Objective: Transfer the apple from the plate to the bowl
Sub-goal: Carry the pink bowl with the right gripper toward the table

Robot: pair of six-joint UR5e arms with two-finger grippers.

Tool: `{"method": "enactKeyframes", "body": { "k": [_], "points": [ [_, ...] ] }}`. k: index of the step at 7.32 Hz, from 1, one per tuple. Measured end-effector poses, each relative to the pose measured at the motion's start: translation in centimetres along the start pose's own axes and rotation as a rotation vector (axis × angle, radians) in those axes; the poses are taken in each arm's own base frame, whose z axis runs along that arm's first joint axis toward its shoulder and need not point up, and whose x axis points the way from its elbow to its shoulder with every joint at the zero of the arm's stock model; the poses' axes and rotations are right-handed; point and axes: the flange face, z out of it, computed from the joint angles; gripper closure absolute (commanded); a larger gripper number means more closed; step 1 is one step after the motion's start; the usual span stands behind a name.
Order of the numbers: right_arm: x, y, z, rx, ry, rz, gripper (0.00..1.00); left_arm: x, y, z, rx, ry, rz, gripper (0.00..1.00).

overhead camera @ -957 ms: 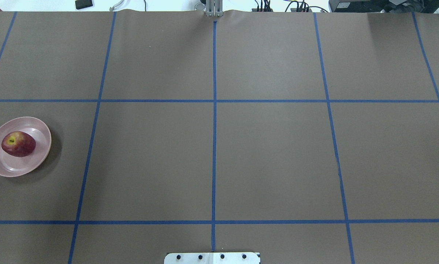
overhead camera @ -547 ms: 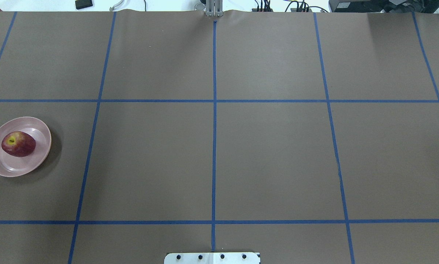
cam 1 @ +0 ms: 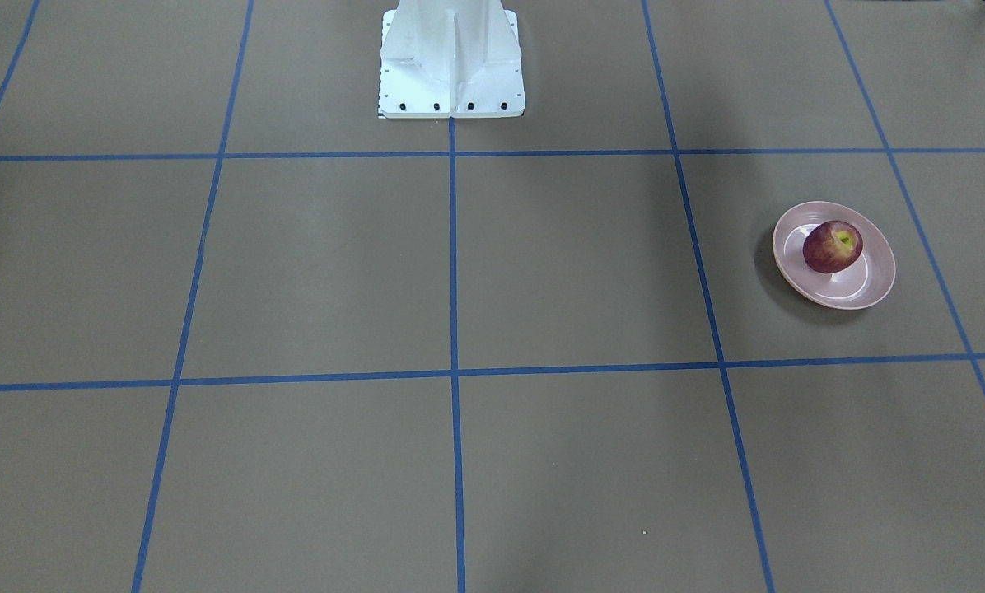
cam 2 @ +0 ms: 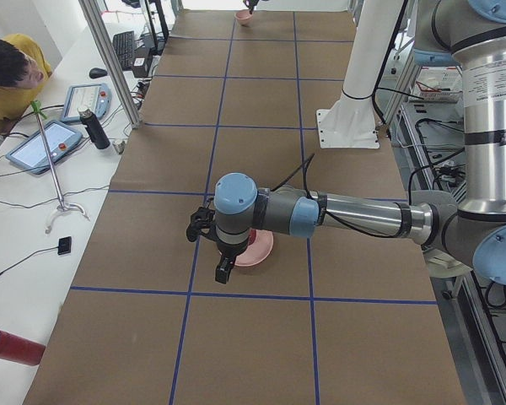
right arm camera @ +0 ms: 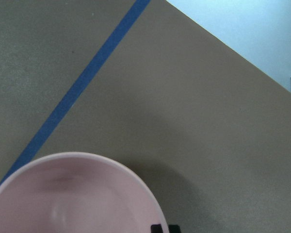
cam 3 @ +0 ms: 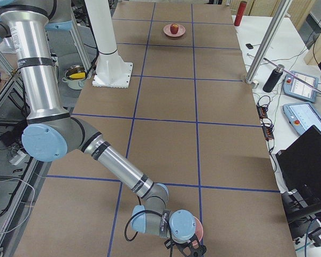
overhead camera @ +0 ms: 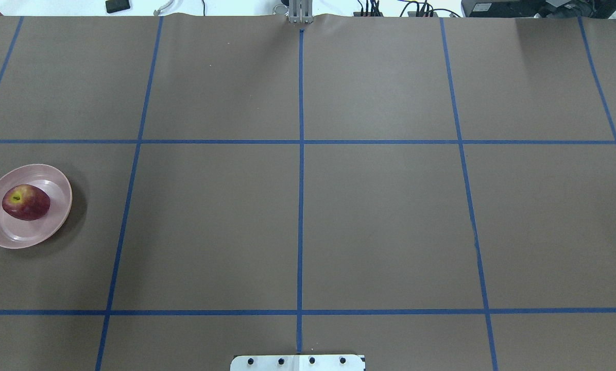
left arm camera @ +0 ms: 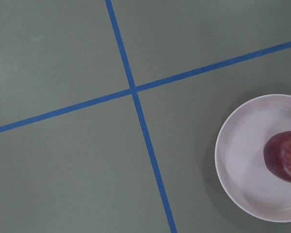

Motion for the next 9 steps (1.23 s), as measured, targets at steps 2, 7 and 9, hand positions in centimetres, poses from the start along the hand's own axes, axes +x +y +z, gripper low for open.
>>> {"method": "enactKeyframes", "body": {
  "k": [2,7,9],
  "points": [
    [-1.6,0.1,-1.3,0.015,-0.017,-0.019,1.0,-0.1,0.1,0.0,-0.001,0.0,-0.002,0.02],
    [-16.5,4.9,-13.1,0.085,-0.18,-0.231,1.0,-0.3,0.3,0.4,-0.009,0.006,-0.011,0.02],
    [-28.3,14.3,-16.3,0.099,-0.266,-0.507,1.0,-0.5,0.9,0.7,-0.018,0.009,-0.019,0.02]
  ]
}}
